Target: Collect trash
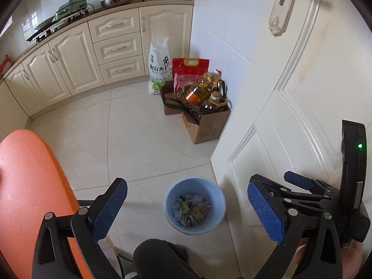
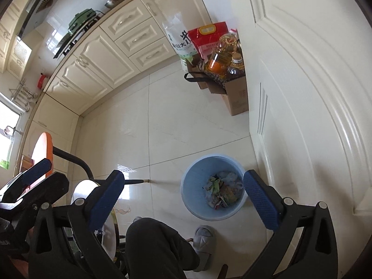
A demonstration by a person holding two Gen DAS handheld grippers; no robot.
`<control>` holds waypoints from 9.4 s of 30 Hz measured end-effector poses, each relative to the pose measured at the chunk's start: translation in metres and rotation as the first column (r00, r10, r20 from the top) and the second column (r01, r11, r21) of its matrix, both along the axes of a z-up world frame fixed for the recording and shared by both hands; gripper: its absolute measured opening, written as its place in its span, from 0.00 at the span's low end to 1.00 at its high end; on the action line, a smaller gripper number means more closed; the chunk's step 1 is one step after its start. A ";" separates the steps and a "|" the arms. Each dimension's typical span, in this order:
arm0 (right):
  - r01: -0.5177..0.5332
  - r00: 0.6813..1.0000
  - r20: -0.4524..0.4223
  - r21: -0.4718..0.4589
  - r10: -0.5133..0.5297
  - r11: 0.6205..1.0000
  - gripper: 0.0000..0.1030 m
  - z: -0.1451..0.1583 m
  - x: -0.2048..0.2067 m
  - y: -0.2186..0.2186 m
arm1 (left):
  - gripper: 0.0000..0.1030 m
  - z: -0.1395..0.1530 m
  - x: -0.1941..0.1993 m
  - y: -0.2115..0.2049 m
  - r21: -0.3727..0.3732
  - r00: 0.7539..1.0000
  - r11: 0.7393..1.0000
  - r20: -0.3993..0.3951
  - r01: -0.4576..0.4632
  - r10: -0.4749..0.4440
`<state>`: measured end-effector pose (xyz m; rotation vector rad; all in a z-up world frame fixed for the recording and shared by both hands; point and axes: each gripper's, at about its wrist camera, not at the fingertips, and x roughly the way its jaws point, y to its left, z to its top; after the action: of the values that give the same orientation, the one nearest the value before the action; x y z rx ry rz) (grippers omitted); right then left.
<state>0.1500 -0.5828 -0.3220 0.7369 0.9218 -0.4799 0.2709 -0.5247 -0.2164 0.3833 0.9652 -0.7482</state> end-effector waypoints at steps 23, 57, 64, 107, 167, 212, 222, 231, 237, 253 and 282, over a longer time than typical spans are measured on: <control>-0.260 0.902 0.248 -0.342 0.354 0.903 1.00 0.212 0.062 0.193 | 0.99 0.130 -0.140 0.305 -0.339 0.881 0.876 0.207 -0.343 0.425; -0.735 0.637 -0.014 -0.312 0.770 0.602 0.99 0.092 0.269 0.444 | 0.99 0.134 -0.170 0.499 -0.282 0.614 0.621 0.124 -0.731 0.780; -0.782 0.603 -0.084 -0.261 0.793 0.567 0.84 0.047 0.329 0.470 | 0.99 0.117 -0.081 0.508 -0.217 0.594 0.595 0.078 -0.774 0.800; -0.703 0.702 -0.131 -0.280 0.700 0.654 0.28 0.042 0.354 0.399 | 0.44 0.023 0.274 0.448 -0.025 0.985 0.988 0.084 -0.150 0.151; -0.192 0.979 0.033 -0.165 0.200 0.967 0.28 0.065 0.026 0.056 | 0.35 0.027 0.004 0.210 -0.249 0.998 0.968 -0.060 0.009 -0.024; -0.021 0.999 0.047 -0.085 0.025 0.996 1.00 0.041 0.006 0.014 | 0.98 0.010 -0.021 0.078 -0.112 0.999 0.993 -0.028 -0.022 0.019; -0.108 0.938 0.291 -0.267 0.187 0.958 1.00 0.200 0.007 0.110 | 0.99 0.106 -0.089 0.239 -0.278 0.954 0.944 0.190 -0.175 0.233; -0.272 0.838 0.336 -0.427 0.431 0.862 1.00 0.270 0.028 0.258 | 0.99 0.159 -0.169 0.409 -0.337 0.789 0.847 0.334 -0.412 0.516; -0.365 0.768 0.303 -0.518 0.565 0.774 1.00 0.281 0.032 0.353 | 0.99 0.183 -0.230 0.502 -0.386 0.657 0.763 0.391 -0.519 0.644; -0.422 0.717 0.250 -0.587 0.651 0.691 1.00 0.276 0.019 0.435 | 0.99 0.173 -0.344 0.517 -0.440 0.537 0.673 0.406 -0.594 0.739; -0.436 0.702 0.246 -0.593 0.668 0.677 1.00 0.280 0.025 0.448 | 0.99 0.187 -0.319 0.522 -0.445 0.525 0.664 0.406 -0.601 0.748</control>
<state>0.1749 -0.1345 -0.0424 0.0363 0.5023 0.0417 -0.0478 -0.0023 -0.0297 -0.0405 0.3641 0.0144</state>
